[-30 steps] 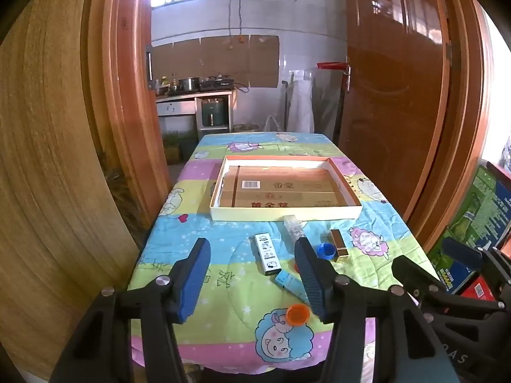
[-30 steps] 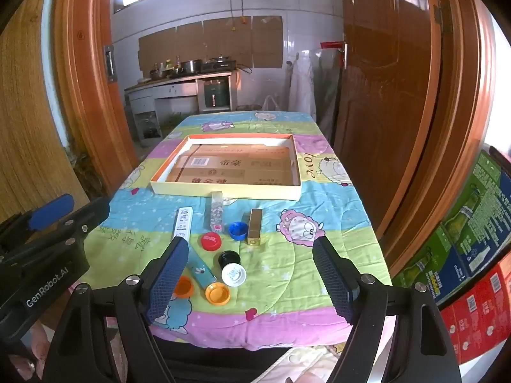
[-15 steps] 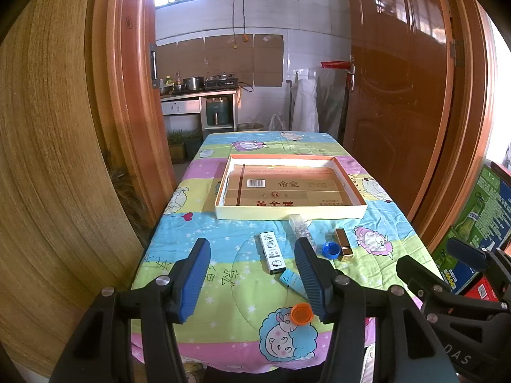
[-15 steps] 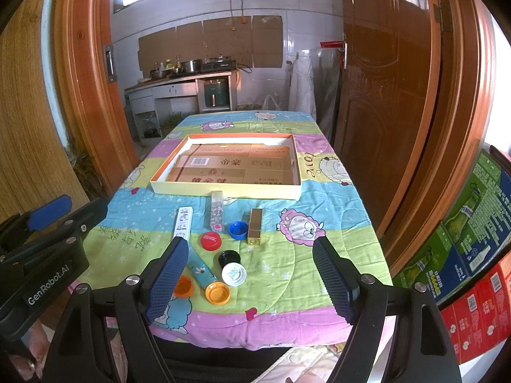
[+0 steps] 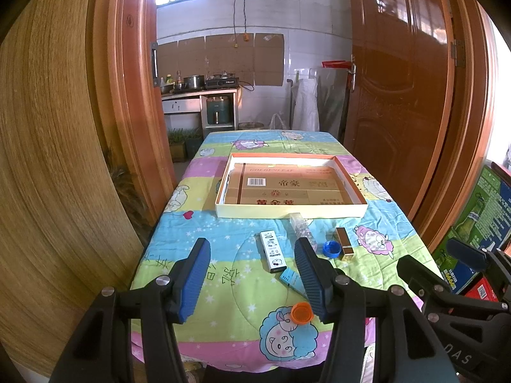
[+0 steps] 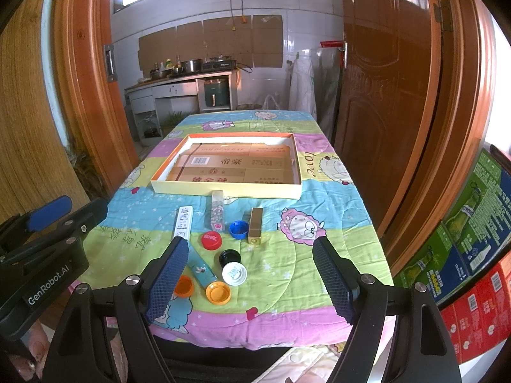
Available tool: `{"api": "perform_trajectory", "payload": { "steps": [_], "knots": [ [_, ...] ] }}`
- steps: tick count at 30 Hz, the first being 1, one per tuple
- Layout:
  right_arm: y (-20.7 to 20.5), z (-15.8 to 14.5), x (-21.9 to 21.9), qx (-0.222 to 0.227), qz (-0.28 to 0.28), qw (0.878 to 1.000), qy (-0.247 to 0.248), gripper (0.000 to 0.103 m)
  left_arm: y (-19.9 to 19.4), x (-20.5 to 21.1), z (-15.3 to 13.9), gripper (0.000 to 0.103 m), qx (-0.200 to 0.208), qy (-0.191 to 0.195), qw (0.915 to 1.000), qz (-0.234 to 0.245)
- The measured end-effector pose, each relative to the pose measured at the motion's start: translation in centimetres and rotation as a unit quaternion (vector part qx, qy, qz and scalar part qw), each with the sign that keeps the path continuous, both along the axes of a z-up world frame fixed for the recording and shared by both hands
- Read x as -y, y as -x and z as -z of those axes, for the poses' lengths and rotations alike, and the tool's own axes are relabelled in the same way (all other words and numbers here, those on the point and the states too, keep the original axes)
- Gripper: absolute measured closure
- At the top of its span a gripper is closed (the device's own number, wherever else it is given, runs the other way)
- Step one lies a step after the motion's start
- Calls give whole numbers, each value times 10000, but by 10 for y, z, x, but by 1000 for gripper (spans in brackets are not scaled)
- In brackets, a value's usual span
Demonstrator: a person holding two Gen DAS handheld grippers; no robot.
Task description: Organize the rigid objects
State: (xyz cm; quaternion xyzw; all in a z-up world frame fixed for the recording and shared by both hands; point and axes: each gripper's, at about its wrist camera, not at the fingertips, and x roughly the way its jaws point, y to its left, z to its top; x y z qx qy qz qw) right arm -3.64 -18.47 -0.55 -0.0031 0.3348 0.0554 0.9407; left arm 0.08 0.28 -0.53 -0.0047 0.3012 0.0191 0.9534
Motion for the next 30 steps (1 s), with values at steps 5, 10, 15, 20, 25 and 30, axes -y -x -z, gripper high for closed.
{"api": "perform_trajectory", "payload": {
  "steps": [5,10,15,20,25,30],
  "knots": [
    [0,0,0,-4,1,10000,1,22,0,1,0,48,-3,-9,10000,6],
    [0,0,0,-7,-1,10000,-1,22,1,0,1,48,-9,-6,10000,9],
    [0,1,0,-9,3,10000,-4,22,2,1,2,48,-9,-4,10000,6],
    [-1,1,0,-11,-1,10000,-3,22,2,1,2,48,-15,-2,10000,6],
    [-1,2,-1,-17,0,10000,-5,22,4,0,3,48,-21,4,10000,6],
    [-1,0,0,-24,3,10000,-5,22,6,2,6,48,-40,-5,10000,-4]
  ]
}}
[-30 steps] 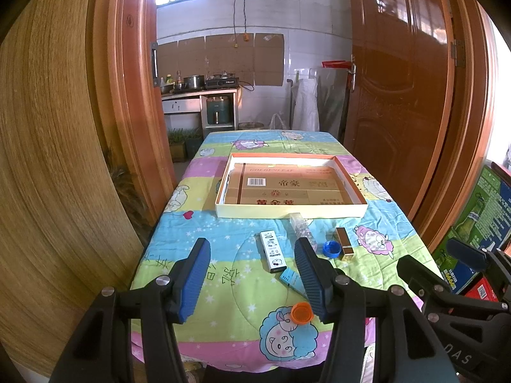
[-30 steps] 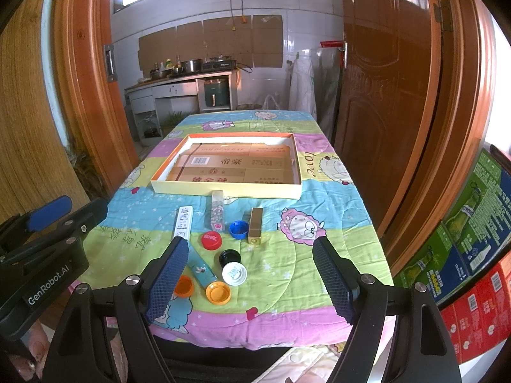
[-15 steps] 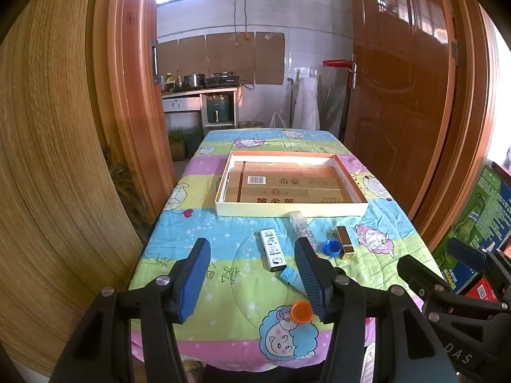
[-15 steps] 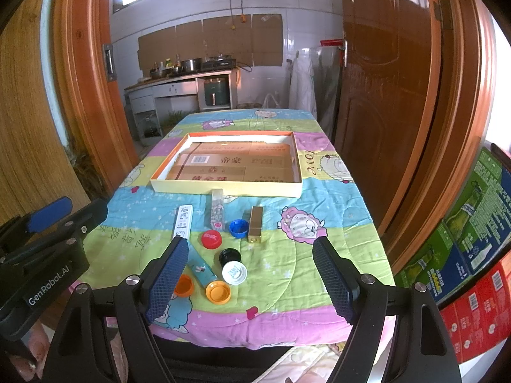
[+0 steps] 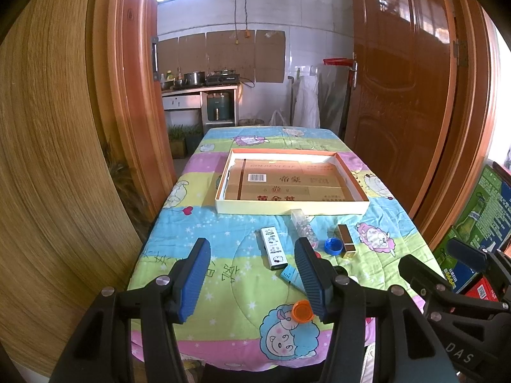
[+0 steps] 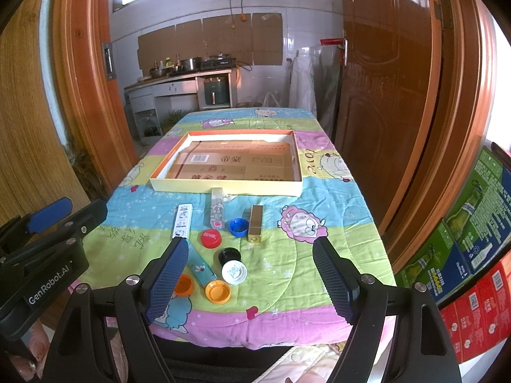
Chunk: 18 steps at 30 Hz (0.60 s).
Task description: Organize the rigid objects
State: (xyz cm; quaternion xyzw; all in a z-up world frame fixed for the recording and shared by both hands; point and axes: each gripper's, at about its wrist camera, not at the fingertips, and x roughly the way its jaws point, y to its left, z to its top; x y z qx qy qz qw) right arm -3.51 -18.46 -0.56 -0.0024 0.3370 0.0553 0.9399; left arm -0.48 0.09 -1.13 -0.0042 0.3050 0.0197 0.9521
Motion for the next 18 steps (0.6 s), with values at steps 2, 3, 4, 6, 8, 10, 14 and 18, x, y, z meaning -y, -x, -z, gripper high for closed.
{"api": "perform_trajectory", "payload": {
  "steps": [2,3,4,6,8,10,14,18],
  "knots": [
    [-1,5,-1,-3,2,10000,1,22,-1,-1,0,48,-2,2,10000,0],
    [-1,5,-1,-2,1,10000,1,22,0,0,1,48,-3,3,10000,-1],
    [-1,4,-1,-2,1,10000,1,22,-1,-1,0,48,-2,6,10000,1],
    [-1,4,-1,-2,0,10000,0,22,0,0,1,48,-8,6,10000,-4],
    [-2,1,-1,-5,2,10000,0,22,-5,-2,3,48,-38,20,10000,-12],
    [0,6,-3,-8,4,10000,1,22,-6,-2,5,48,-61,29,10000,-18],
    [-2,9,-2,-39,6,10000,8,22,-10,-4,8,48,-123,41,9999,-38],
    [-10,16,0,-123,3,9999,0,22,-16,-6,11,48,-213,55,9997,-58]
  ]
}}
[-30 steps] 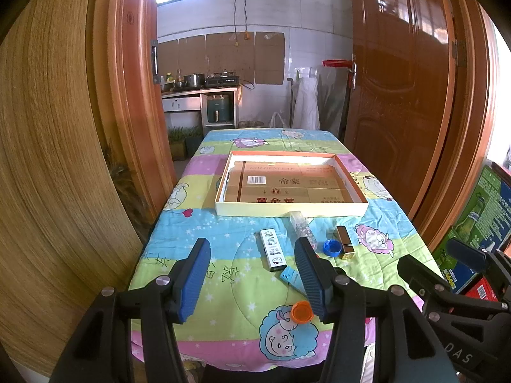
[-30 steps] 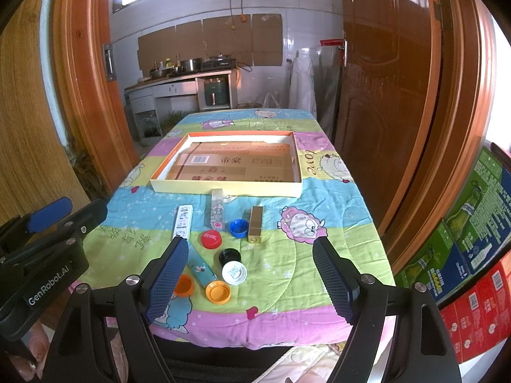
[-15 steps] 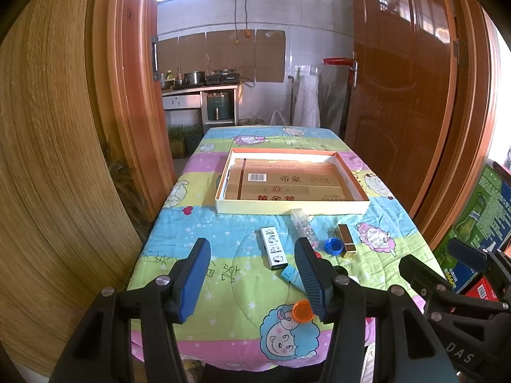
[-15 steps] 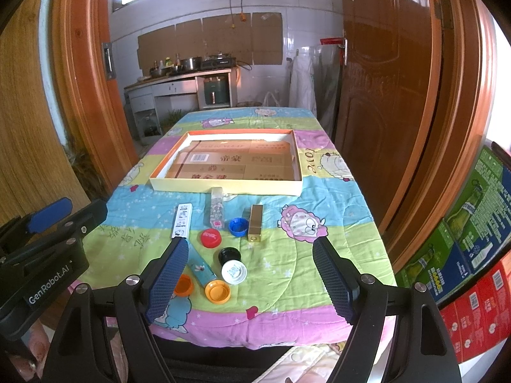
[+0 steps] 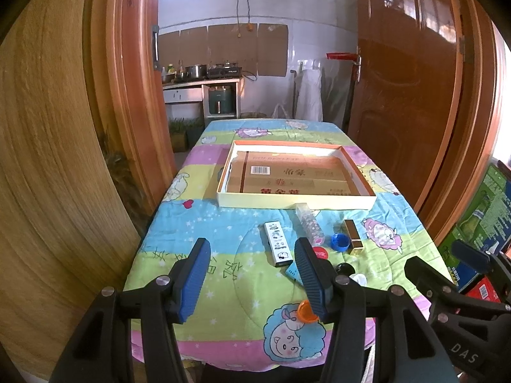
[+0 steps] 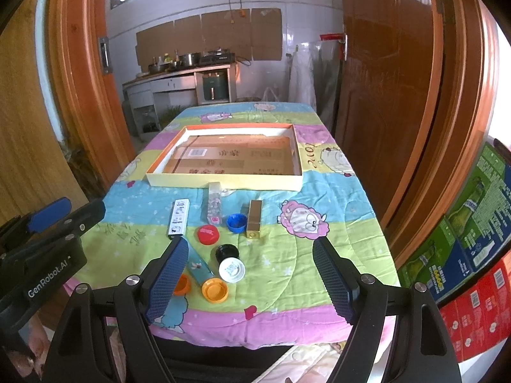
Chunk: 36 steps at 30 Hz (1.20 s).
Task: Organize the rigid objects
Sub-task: 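Grasp the white Hello Kitty box with the left tool while the right tool grasps the gold lighter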
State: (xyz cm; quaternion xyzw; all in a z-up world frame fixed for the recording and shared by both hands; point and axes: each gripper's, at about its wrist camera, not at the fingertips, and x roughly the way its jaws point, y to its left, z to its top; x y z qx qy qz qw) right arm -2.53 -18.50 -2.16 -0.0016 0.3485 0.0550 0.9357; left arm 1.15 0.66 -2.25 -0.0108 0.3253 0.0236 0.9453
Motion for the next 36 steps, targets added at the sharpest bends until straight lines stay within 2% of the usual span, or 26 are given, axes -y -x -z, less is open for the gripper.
{"api": "perform_trajectory", "payload": {
  "steps": [11,21,36],
  "knots": [
    [-9,5,2,-69,57,9999,-63,22,-13,-7,13,48,-102,85,9999,66],
    [-34,31,7,-415,114,9990,-146,22,-46,-4,44,48,-540,293,9976,330],
    [-129,59,16,-777,335,9962,-193,22,-129,16,81,48,-1101,315,9927,384]
  ]
}}
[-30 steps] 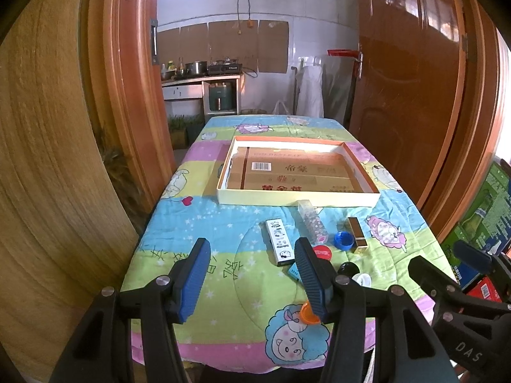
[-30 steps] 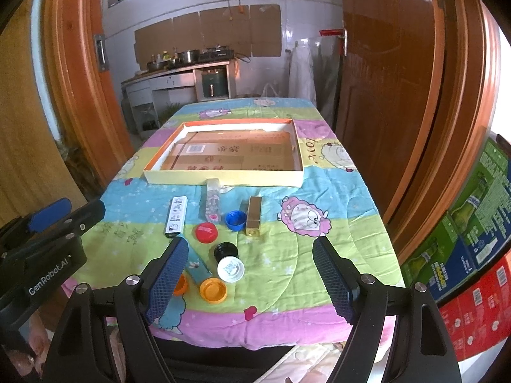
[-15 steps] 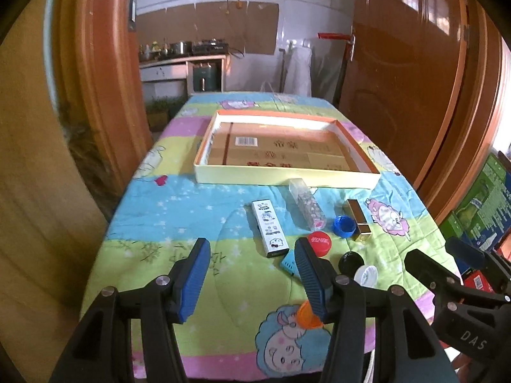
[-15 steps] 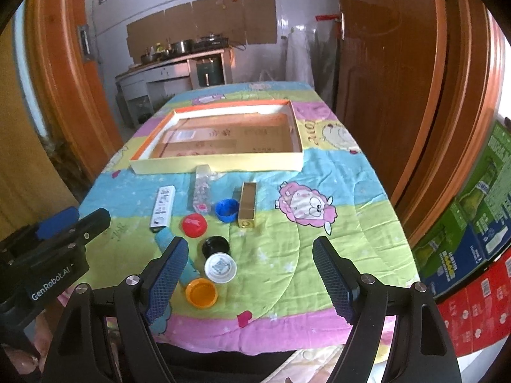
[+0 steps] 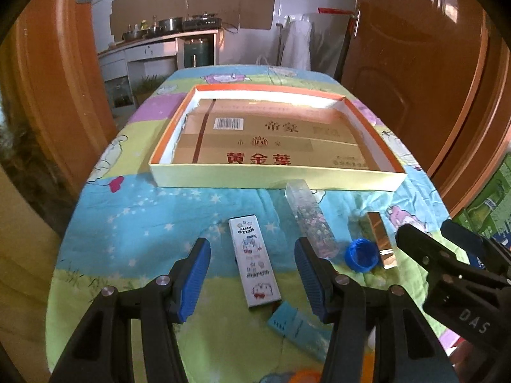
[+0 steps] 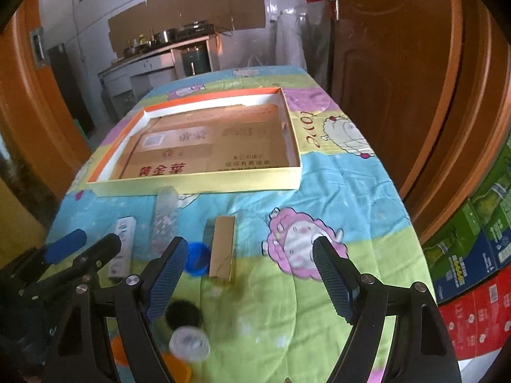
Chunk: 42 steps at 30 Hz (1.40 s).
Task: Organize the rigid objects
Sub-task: 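Grasp the white Hello Kitty box with the left tool while the right tool grasps the gold lighter, then carry the white box with the left tool while the right tool carries the gold lighter into the box lid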
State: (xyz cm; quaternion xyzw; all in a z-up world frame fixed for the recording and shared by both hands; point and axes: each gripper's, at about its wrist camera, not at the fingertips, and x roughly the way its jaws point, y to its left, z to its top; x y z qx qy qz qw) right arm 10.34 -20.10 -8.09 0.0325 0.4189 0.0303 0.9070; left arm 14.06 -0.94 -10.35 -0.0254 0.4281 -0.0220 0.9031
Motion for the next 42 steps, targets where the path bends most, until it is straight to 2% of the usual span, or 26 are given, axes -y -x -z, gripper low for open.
{"api": "perform_trajectory", "payload": {
  "steps": [6,9,12,14,15,17,20,23,29,42],
  "knots": [
    [-28,16,-7,-157,-15,9999,41,22,-15,-1,12,48,-161,46,9999,-30],
    [-36,25,-10,-250,-7,9997,84,25,-19,-4,18,52,-262,149,9995,-30],
    [-42,30,-10,-347,6,9994,71,42,-24,-8,27,60,-436,227,9988,-53],
    [-44,34,-13,-419,-48,9991,108,58,-23,-8,28,64,-332,155,9993,-22],
    [-45,35,-14,-443,-99,9989,100,61,-22,-8,28,65,-293,163,9994,4],
    [-45,39,-16,-482,-194,9986,52,74,-21,-11,29,74,-259,224,9994,8],
    [-42,41,-19,-462,-236,9986,33,84,-19,-16,30,74,-246,363,9990,35],
    [-40,41,-18,-472,-268,9985,16,84,-19,-16,29,74,-245,367,9990,77],
    [-35,38,-9,-425,-270,9984,-246,84,-17,-10,26,75,-195,69,9997,149],
    [-23,9,-4,-39,-292,9996,-44,85,-16,-24,-7,78,106,227,9996,146]
  ]
}}
